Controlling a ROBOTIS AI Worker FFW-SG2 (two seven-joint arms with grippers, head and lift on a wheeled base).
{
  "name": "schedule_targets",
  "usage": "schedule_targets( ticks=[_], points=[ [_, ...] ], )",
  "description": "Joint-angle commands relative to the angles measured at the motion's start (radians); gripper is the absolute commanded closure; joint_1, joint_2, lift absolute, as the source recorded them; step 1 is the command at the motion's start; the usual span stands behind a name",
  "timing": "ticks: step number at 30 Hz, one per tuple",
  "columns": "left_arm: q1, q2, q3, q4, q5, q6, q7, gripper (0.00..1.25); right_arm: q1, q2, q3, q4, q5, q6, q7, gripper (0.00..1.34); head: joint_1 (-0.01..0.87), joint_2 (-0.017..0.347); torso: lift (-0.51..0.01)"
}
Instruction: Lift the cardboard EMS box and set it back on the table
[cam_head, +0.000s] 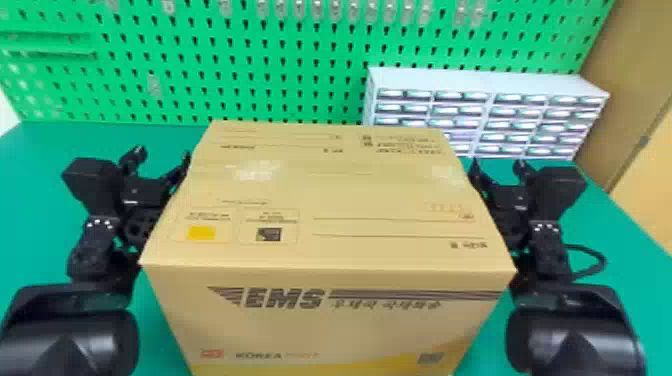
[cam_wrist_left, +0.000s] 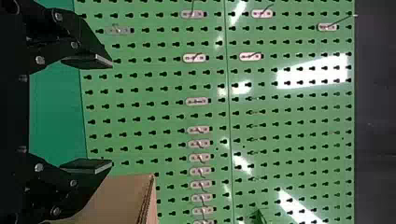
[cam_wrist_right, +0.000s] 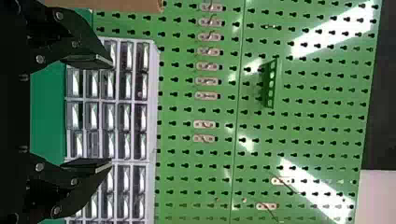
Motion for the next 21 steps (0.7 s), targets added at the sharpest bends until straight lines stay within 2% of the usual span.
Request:
schedule_targets(
  ticks=[1, 12, 21],
  points=[
    [0.0, 0.0, 0.001, -0.002, 0.001, 0.001, 0.0, 0.49, -0.001, 0.0, 0.009, -0.001, -0.001, 0.004, 0.0, 0.51, 0.678, -0.014, -0.098],
    [-0.002, 0.0, 0.012, -0.019, 0.0, 0.015, 0.0, 0.49, -0.005, -0.008, 0.017, -0.019, -0.003, 0.04, 0.0, 0.51, 0.678, -0.014, -0.098],
    [-0.022, 0.0, 0.029, -0.088, 0.018, 0.061, 0.012, 0.49, -0.024, -0.009, 0.026, -0.136, 0.048, 0.156, 0.0, 0.51, 0.678, -0.014, -0.098]
  ],
)
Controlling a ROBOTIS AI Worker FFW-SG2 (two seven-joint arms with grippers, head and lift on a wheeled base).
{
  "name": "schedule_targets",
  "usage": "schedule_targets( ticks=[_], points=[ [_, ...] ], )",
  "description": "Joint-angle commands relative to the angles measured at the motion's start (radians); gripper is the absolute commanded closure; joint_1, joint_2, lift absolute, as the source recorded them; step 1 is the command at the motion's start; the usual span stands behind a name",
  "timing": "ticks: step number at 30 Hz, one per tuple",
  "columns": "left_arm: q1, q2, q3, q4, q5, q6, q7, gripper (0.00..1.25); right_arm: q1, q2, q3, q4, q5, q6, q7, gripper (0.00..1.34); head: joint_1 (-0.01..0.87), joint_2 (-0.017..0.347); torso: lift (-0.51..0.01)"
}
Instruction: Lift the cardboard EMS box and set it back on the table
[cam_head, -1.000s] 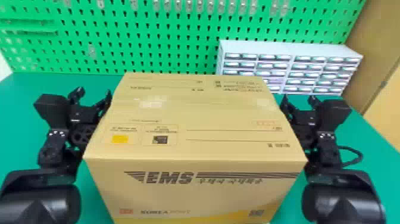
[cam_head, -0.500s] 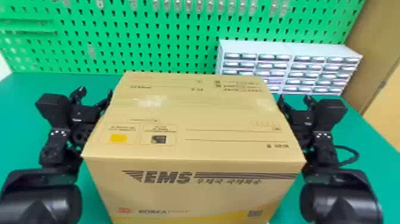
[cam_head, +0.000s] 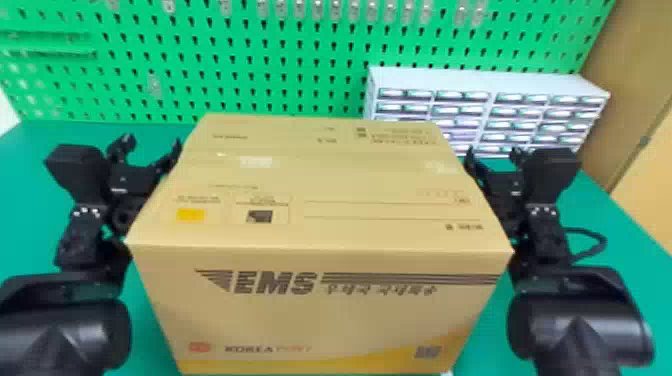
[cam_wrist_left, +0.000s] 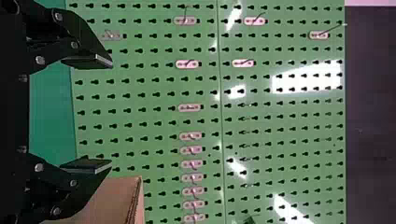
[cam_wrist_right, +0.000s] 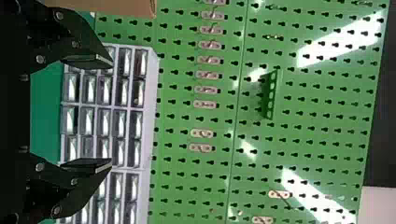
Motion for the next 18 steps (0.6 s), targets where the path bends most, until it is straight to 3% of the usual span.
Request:
schedule_targets(
  ticks=[1, 18],
  points=[
    [-0.01, 0.0, 0.005, -0.056, 0.008, 0.037, 0.012, 0.49, -0.012, 0.0, 0.002, -0.058, 0.016, 0.051, 0.0, 0.51, 0.678, -0.014, -0.098],
    [-0.024, 0.0, -0.003, -0.119, 0.031, 0.064, 0.032, 0.49, -0.024, 0.003, 0.022, -0.118, 0.01, 0.09, 0.0, 0.51, 0.678, -0.014, -0.098]
  ],
)
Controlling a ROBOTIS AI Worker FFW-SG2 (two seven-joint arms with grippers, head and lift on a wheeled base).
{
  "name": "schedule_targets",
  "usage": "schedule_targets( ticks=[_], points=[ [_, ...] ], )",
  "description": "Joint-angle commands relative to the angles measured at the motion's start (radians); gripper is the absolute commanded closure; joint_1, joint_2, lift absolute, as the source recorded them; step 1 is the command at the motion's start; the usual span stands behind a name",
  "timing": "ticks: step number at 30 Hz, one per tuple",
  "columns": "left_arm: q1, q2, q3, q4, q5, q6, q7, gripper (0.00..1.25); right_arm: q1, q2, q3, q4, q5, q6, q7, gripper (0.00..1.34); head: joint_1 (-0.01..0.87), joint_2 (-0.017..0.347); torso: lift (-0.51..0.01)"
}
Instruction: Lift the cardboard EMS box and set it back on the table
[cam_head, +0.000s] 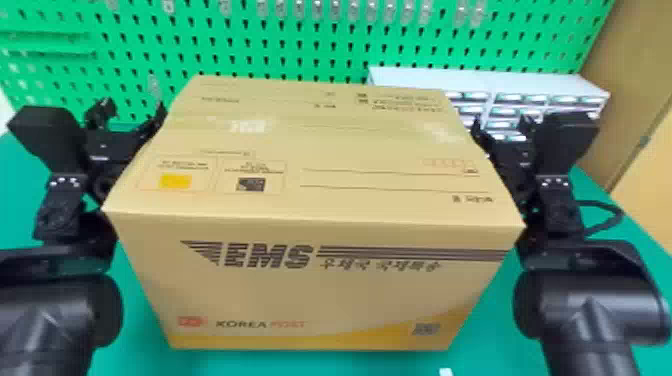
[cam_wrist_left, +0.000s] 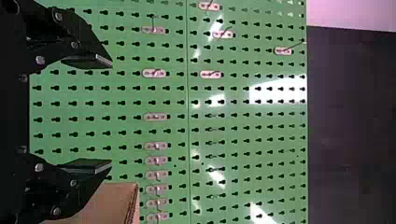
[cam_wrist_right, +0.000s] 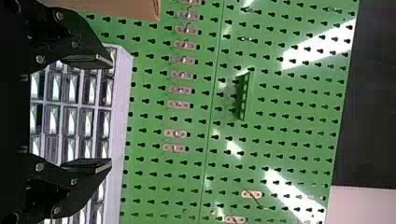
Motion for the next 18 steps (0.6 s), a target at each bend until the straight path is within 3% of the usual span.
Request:
schedule_targets(
  ticks=[1, 18],
  points=[
    [0.0, 0.0, -0.002, -0.002, 0.002, 0.003, 0.001, 0.49, 0.0, 0.0, 0.003, -0.001, -0.005, 0.0, 0.0, 0.51, 0.678, -0.014, -0.098],
    [0.001, 0.0, -0.002, -0.005, 0.005, 0.003, 0.001, 0.49, -0.003, 0.0, 0.0, -0.001, -0.008, 0.0, 0.0, 0.51, 0.678, -0.014, -0.098]
  ],
)
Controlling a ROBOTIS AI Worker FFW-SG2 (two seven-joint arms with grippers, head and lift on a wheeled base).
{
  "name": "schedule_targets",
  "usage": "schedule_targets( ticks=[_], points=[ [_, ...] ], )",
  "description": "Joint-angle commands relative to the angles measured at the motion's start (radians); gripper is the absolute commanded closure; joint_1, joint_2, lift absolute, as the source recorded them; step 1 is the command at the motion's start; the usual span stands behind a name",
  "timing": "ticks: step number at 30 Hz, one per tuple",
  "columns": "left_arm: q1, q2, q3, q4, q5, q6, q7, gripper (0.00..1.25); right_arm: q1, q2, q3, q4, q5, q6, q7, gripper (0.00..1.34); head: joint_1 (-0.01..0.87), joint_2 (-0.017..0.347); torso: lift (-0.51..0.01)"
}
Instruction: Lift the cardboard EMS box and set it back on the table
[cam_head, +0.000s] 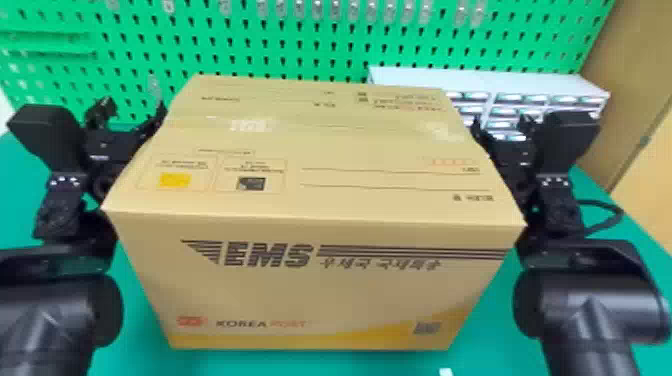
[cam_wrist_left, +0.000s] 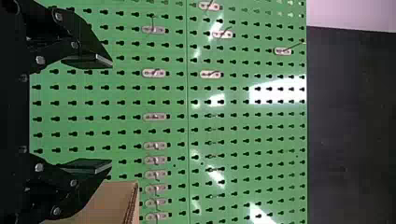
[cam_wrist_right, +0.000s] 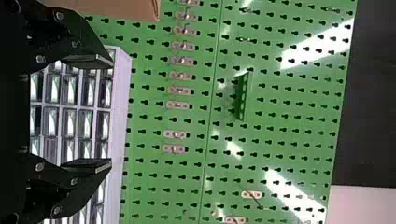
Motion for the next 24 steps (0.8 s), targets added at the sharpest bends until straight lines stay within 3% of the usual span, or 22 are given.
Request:
schedule_targets(
  ticks=[1, 24],
  points=[
    [0.0, 0.0, 0.001, 0.001, 0.002, 0.0, 0.0, 0.49, -0.001, 0.0, -0.001, 0.0, 0.0, 0.0, 0.0, 0.51, 0.678, -0.014, -0.098],
    [0.02, 0.0, 0.026, 0.003, -0.006, 0.002, 0.015, 0.49, 0.005, -0.005, -0.01, 0.012, 0.012, 0.014, 0.0, 0.51, 0.678, -0.014, -0.098]
  ],
)
